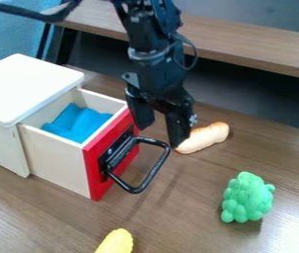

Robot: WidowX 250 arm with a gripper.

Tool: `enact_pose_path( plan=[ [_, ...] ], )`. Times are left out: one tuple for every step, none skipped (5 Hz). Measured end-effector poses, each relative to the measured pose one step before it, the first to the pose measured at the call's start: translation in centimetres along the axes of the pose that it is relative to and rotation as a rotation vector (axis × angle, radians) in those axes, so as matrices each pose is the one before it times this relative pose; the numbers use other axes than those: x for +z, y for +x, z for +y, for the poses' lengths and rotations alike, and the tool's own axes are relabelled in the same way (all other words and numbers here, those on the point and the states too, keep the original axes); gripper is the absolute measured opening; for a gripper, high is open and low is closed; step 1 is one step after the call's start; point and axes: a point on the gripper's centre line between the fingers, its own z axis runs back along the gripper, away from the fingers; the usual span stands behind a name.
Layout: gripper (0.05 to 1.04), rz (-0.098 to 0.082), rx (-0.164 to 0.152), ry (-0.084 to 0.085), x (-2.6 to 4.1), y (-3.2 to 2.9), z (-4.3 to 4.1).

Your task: Close the drawer

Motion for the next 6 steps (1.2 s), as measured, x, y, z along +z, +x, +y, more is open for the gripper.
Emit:
enact_pose_path(
  plan=[
    [0.999,0.0171,0.0055,-0.0061,-1.646,0.128,0.14],
    [0.999,0.0068,0.0337,-0.0123,-1.389,0.212,0.186],
    [0.999,-0.0101,0.0502,0.0071,-0.577,0.437,0.365],
    [0.999,0.0029,0.0504,0.0541,0.11,0.131,0.453],
    [0.999,0.0308,0.0067,0.0465,-0.11,-0.42,0.378],
    [0.999,0.0453,0.0359,0.0613,0.082,-0.561,0.917]
  ],
)
